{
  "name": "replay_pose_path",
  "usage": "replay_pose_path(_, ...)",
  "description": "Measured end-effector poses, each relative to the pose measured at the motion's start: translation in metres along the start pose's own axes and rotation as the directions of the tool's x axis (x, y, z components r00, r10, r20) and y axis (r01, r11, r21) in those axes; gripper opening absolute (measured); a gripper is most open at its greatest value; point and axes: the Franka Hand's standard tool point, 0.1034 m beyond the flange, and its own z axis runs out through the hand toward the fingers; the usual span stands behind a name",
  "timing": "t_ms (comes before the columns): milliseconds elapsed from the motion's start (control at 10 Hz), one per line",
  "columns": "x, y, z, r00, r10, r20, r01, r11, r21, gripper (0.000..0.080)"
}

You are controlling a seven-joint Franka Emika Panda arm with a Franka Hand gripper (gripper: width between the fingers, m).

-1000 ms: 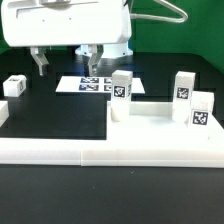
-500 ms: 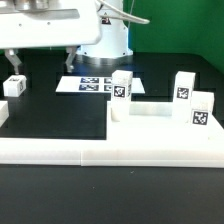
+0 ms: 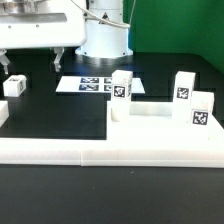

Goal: Assemble square table

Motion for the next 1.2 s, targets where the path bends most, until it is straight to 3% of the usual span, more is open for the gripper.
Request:
replay_pose_path(100,0.0,0.0,0.0,1.0,0.0,0.001,0.0,1.0,0.0,0.0649)
replay_pose_path(200,-0.013,0.0,0.005,0.996,-0.006,0.09,0.005,1.0,0.016,0.0649)
replay_pose_path(300,-0.033,0.012,0.012,0.976,-0.008,0.217,0.008,1.0,0.003,0.0649)
replay_pose_path(500,-0.069,0.028,0.032,0.926,0.03,0.376,-0.006,0.998,-0.064,0.0649)
replay_pose_path(600,-0.078,0.032,0.04,0.91,0.034,0.412,-0.008,0.998,-0.063,0.0649)
replay_pose_path(700,-0.083,0.029,0.038,0.869,0.045,0.493,-0.023,0.998,-0.052,0.0649)
replay_pose_path(1000,-0.083,0.027,0.041,0.76,0.05,0.647,-0.038,0.999,-0.033,0.0649)
replay_pose_path(1200,-0.102,0.048,0.049,0.673,0.067,0.736,-0.048,0.998,-0.048,0.0649)
